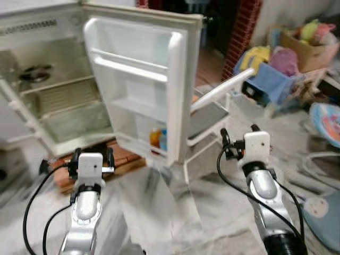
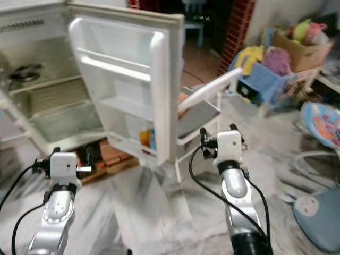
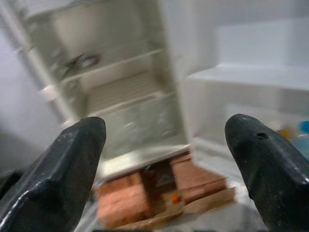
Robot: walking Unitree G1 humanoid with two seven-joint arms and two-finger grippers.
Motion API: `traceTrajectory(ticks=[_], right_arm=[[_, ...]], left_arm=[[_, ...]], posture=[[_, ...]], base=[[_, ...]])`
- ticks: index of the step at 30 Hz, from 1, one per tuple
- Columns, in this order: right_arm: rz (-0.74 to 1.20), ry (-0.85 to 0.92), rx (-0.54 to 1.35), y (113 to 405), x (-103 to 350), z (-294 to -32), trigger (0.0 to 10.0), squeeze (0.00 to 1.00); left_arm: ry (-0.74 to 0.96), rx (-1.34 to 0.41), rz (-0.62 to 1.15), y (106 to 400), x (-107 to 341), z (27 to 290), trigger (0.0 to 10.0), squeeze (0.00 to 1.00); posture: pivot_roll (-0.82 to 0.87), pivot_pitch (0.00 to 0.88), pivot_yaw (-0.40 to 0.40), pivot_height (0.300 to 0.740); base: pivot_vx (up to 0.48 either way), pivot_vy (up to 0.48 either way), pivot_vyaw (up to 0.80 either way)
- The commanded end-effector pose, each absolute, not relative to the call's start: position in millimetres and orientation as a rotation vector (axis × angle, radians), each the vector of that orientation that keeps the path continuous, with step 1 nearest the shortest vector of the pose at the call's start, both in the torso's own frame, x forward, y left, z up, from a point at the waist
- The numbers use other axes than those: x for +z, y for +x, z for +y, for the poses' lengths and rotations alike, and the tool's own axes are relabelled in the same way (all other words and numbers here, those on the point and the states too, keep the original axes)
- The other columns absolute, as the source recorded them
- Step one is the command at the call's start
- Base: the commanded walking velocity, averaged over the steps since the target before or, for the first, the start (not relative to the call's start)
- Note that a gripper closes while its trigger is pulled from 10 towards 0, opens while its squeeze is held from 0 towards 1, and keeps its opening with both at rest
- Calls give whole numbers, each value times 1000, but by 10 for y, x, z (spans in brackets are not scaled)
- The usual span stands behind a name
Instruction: Restocking fridge
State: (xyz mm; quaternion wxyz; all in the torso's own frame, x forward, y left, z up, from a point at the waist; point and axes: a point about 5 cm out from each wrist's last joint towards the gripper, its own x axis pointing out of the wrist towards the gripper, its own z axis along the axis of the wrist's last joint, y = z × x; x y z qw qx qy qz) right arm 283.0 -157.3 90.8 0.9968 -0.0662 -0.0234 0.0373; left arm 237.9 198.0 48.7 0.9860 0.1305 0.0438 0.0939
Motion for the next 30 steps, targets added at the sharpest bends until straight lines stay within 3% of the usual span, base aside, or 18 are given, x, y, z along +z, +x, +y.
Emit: traceTrajectory(ticks=[1, 17, 30], right_arm=[[-53, -136, 58, 2846, 937, -1657, 10000, 0], [-88, -159, 178, 2945, 1031, -1569, 10000, 0], [-120, -172, 227, 3007, 1093, -1568, 10000, 0]], left_arm=[[272, 184, 60, 2429, 547, 1929, 10000, 0], [295, 211, 95, 2436, 506, 1926, 10000, 0], [248, 265, 134, 2420, 457, 1941, 10000, 0]], posture=[[112, 0, -14, 740], [111, 0, -15, 740], [113, 0, -12, 740]], base=[[382, -285, 0], [364, -308, 0], [298, -295, 709]])
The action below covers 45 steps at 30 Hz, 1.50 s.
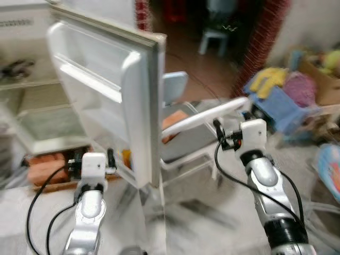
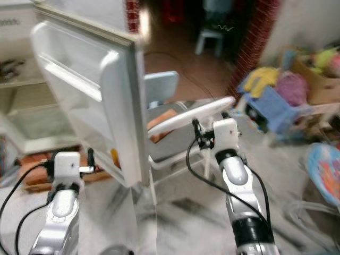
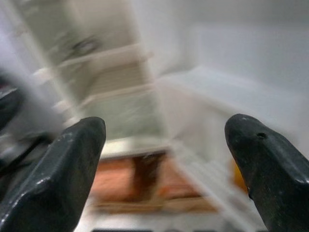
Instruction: Restocking fridge
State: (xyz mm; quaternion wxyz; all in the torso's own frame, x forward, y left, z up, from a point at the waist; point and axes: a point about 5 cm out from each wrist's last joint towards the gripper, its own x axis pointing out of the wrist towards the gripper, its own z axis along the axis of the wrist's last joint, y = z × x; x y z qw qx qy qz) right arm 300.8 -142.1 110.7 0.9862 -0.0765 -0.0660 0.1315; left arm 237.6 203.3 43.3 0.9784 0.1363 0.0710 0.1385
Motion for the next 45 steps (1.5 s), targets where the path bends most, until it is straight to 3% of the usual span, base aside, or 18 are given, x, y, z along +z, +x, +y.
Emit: traceTrajectory(ticks=[1, 25, 33, 45], right_arm=[[-120, -169, 229, 3009, 1092, -1566, 10000, 0], [-147, -154, 283, 3040, 1111, -1416, 10000, 0], [-162, -135, 156, 3033, 1122, -1529, 10000, 0], [-144, -119, 153, 3031, 1091, -1532, 10000, 0]], left_arm=[[250, 269, 137, 2420, 456, 1949, 10000, 0], [244, 280, 155, 2416, 441, 1986, 10000, 0], [208, 245, 149, 2381, 445, 1958, 10000, 0], [98, 271, 196, 2322, 384, 1945, 10000, 0]], posture=[[113, 0, -11, 740], [122, 0, -8, 740], [123, 0, -12, 740], [126, 0, -20, 740]], base=[[0, 0, 638], [0, 0, 601], [115, 0, 0], [378, 0, 0]])
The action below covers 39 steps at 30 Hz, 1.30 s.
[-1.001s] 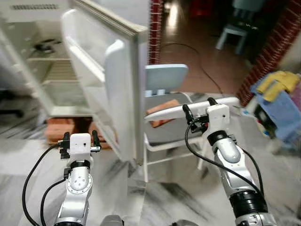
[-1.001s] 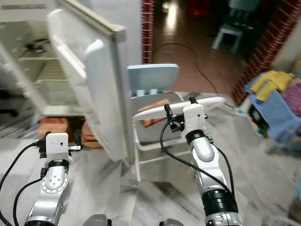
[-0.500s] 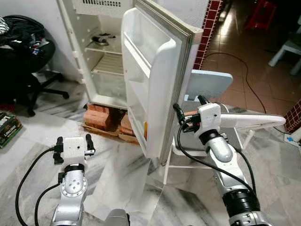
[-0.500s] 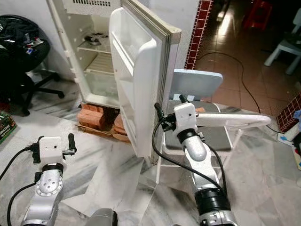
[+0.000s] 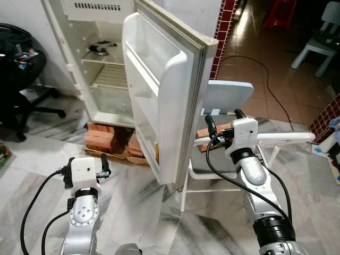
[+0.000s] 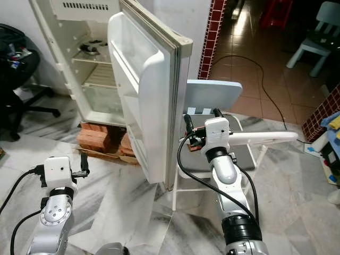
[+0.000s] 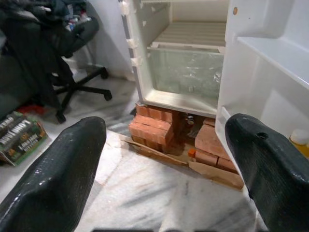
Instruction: Restocking fridge
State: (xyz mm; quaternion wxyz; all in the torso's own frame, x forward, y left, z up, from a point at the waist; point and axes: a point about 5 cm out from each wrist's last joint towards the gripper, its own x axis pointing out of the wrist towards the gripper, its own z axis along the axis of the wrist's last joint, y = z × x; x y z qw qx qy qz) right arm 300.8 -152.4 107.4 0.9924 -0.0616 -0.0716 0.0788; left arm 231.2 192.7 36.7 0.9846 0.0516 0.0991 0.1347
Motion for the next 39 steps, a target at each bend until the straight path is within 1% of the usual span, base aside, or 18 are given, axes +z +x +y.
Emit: traceTrajectory(ticks=[1, 5, 16, 20, 23, 25, 32, 34, 35, 36, 38, 39], right_arm=[[-144, -118, 150, 3034, 1092, -1530, 10000, 0], [-161, -124, 135, 3033, 1109, -1534, 10000, 0], [-170, -144, 110, 3052, 1131, -1605, 10000, 0], [-171, -135, 109, 3100, 1157, -1568, 10000, 0], [-178, -112, 116, 3173, 1210, -1502, 10000, 0], [-208, -93, 145, 3308, 1349, -1343, 10000, 0], [-211, -87, 180, 3478, 1453, -1154, 10000, 0], [-190, -60, 196, 3543, 1470, -1051, 10000, 0], [-190, -60, 196, 3543, 1470, -1051, 10000, 0], [-181, -35, 213, 3578, 1500, -936, 10000, 0], [-177, -24, 220, 3590, 1511, -892, 10000, 0], [-168, -9, 239, 3598, 1527, -805, 10000, 0]], left_arm=[[105, 263, 192, 2330, 392, 1942, 10000, 0], [111, 255, 191, 2342, 400, 1939, 10000, 0], [97, 234, 220, 2326, 373, 1902, 10000, 0], [68, 224, 283, 2288, 296, 1892, 10000, 0], [26, 229, 346, 2233, 213, 1892, 10000, 0], [-7, 227, 403, 2206, 143, 1885, 10000, 0], [-39, 228, 465, 2179, 102, 1870, 10000, 0], [-50, 225, 487, 2157, 81, 1858, 10000, 0], [-50, 225, 487, 2157, 81, 1858, 10000, 0], [-49, 221, 491, 2159, 79, 1851, 10000, 0], [-48, 219, 492, 2163, 79, 1849, 10000, 0], [-47, 216, 494, 2167, 75, 1847, 10000, 0]], posture=[[127, 0, -20, 740], [127, 1, -17, 740], [130, 7, -11, 740], [136, 10, -8, 740], [137, 13, -7, 740], [144, 16, -11, 740], [169, 19, -31, 740], [176, 22, -36, 740], [176, 22, -36, 740], [183, 23, -41, 740], [185, 22, -43, 740], [186, 22, -45, 740]], base=[[371, 0, 0], [343, 0, 0], [0, 0, 0], [0, 0, 0], [0, 0, 0], [0, 0, 0], [0, 0, 0], [0, 0, 0], [0, 0, 0], [0, 0, 0], [0, 0, 0], [0, 0, 0]])
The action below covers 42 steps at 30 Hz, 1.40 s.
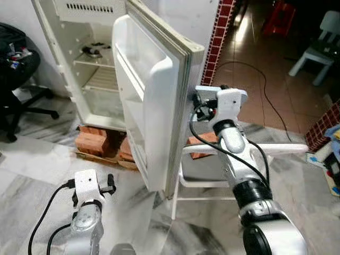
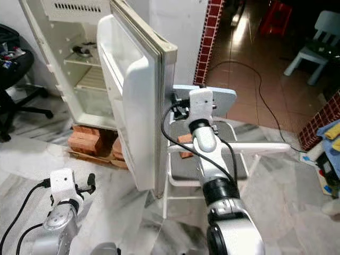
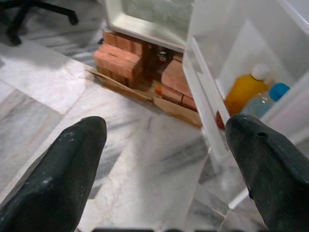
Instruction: Restocking fridge
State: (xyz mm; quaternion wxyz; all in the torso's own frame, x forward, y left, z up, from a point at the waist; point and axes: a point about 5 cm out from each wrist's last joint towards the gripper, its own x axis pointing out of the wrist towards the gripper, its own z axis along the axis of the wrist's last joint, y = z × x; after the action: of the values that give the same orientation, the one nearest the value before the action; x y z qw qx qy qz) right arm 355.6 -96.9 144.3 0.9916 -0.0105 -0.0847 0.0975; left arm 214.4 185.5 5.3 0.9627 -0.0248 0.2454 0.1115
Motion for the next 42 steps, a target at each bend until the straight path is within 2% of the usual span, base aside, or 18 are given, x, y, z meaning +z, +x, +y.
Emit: traceTrajectory(ticks=[1, 2, 3, 5, 8, 9, 10, 12, 15, 17, 18, 20, 21, 24, 27, 35, 42], right_arm=[[-156, 27, 268, 3598, 1549, -694, 10000, 0], [-145, 87, 315, 3582, 1578, -566, 10000, 0], [-137, 227, 534, 3444, 1676, -213, 10000, 0], [-121, 413, 861, 3159, 1815, 125, 10000, 0], [-107, 590, 1140, 2813, 1980, 229, 10000, 0], [-107, 590, 1140, 2813, 1980, 229, 10000, 0], [-99, 614, 1313, 2607, 2027, 194, 10000, 0], [-91, 576, 1381, 2523, 1981, 134, 10000, 0], [-59, 454, 1305, 2632, 1781, 49, 10000, 0], [-37, 249, 1113, 2845, 1489, -87, 10000, 0], [-37, 249, 1113, 2845, 1489, -87, 10000, 0], [-16, 29, 828, 3076, 1207, -315, 10000, 0], [-14, -1, 784, 3103, 1166, -365, 10000, 0], [54, 32, 719, 3030, 1121, -591, 10000, 0], [118, 52, 564, 2952, 987, -886, 10000, 0], [93, 16, 394, 2937, 800, -1153, 10000, 0], [121, 24, 335, 2904, 762, -1221, 10000, 0]], left_arm=[[-48, 213, 500, 2173, 71, 1846, 10000, 0], [-49, 210, 505, 2178, 67, 1847, 10000, 0], [-49, 206, 513, 2187, 55, 1852, 10000, 0], [-49, 205, 520, 2200, 45, 1858, 10000, 0], [-50, 203, 522, 2216, 43, 1853, 10000, 0], [-50, 203, 522, 2216, 43, 1853, 10000, 0], [-50, 201, 525, 2224, 44, 1853, 10000, 0], [-52, 200, 529, 2229, 41, 1857, 10000, 0], [-51, 196, 530, 2237, 43, 1848, 10000, 0], [-43, 192, 526, 2248, 57, 1838, 10000, 0], [-43, 192, 526, 2248, 57, 1838, 10000, 0], [-32, 197, 517, 2254, 73, 1851, 10000, 0], [-29, 200, 514, 2253, 75, 1855, 10000, 0], [2, 211, 475, 2271, 119, 1886, 10000, 0], [12, 211, 432, 2293, 177, 1893, 10000, 0], [39, 173, 436, 2321, 182, 1863, 10000, 0], [44, 152, 444, 2303, 156, 1823, 10000, 0]], posture=[[189, 19, -47, 740], [190, 19, -48, 740], [192, 15, -53, 740], [193, 14, -54, 740], [194, 9, -60, 740], [194, 9, -60, 740], [191, 7, -60, 740], [186, 5, -58, 740], [181, 1, -54, 740], [180, 0, -50, 740], [180, 0, -50, 740], [182, 0, -50, 740], [182, 0, -50, 740], [183, 0, -48, 740], [180, 0, -43, 740], [161, 0, -23, 740], [160, 0, -25, 740]], base=[[0, 0, 0], [0, 0, 0], [0, 0, 0], [0, 0, 0], [0, 0, 0], [0, 0, 0], [0, 0, 0], [0, 0, 0], [0, 0, 0], [0, 0, 0], [0, 0, 0], [0, 0, 0], [0, 0, 0], [0, 0, 0], [0, 104, 0], [0, 421, 0], [0, 480, 0]])
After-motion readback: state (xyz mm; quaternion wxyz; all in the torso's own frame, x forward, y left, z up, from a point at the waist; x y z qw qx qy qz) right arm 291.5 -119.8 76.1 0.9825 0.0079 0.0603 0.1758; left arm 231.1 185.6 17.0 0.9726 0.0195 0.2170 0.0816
